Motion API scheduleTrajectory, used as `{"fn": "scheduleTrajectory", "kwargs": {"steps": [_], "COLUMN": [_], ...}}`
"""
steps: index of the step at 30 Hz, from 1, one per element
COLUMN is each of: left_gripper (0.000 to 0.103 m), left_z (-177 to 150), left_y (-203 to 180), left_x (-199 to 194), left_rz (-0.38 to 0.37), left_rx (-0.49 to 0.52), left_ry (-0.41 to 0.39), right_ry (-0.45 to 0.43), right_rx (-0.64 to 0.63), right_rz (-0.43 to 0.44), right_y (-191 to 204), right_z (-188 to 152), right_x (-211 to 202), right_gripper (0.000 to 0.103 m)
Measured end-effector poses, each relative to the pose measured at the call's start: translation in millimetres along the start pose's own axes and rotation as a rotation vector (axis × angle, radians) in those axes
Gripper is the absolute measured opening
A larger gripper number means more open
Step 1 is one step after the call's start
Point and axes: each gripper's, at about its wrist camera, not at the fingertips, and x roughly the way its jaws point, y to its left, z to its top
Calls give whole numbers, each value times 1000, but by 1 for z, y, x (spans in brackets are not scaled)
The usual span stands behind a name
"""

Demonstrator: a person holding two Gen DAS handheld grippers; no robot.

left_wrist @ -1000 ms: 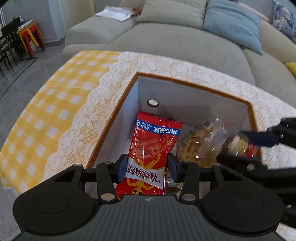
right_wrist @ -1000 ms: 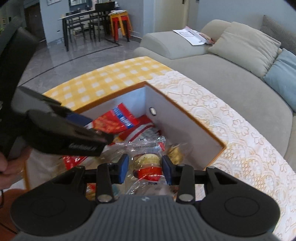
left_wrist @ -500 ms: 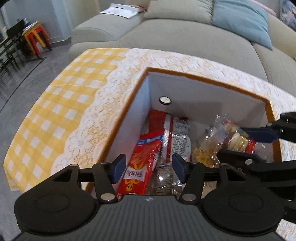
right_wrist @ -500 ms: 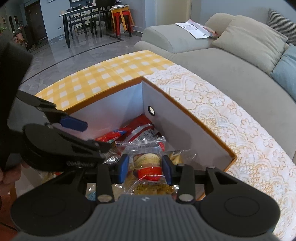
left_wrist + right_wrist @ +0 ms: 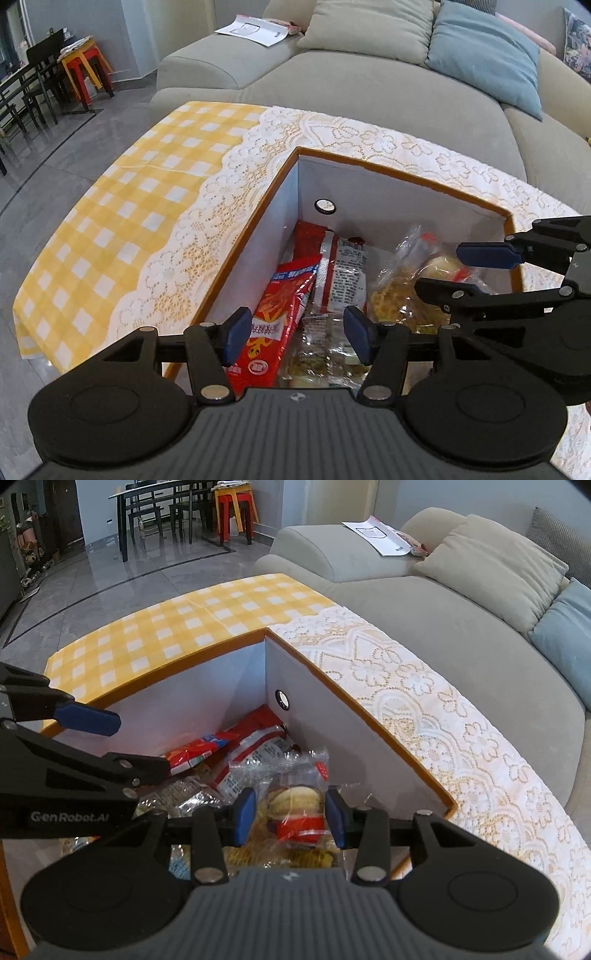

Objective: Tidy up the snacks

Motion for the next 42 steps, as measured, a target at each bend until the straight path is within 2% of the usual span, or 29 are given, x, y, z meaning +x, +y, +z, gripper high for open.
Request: {"fn": "scheduleTrajectory", "kwargs": {"steps": [4,12,16,21,26,31,37,42], "left_gripper": [68,68,68,69,72,76,76,76], "left_z": [-3,-14,-23,-41,-67,-94,-120,-133], "left_y": [-4,-29,-48,-72,-90,-96,-87,-84], "left_x": [-17,-77,-115,-161,-190,-200,-198,-192], "left_rz": [8,-6,-1,-13,-37,-18,-12,5], "left_rx": [-18,-15,13,36,56,73,35,12], "left_ry": [-24,-129,-195,-279,-335,-329,-272,-248], "right_ry": [-32,-105,-192,-270,-331,-353,-362,-375], "right_rx": [2,42,153,229,264,309,391,377], "right_rz": [-14,-57,-53,-60,-79,-134,-189,-214], "right_y": [-1,-10,-21,-21,-10,4,23,38], "right_z": [-3,-24,-51,-85,-118,-147,-179,-194], "right_x": [-19,-85,-139,-202,-250,-276,-288,-296], "right_gripper": [50,53,54,58,70,73,73,73]}}
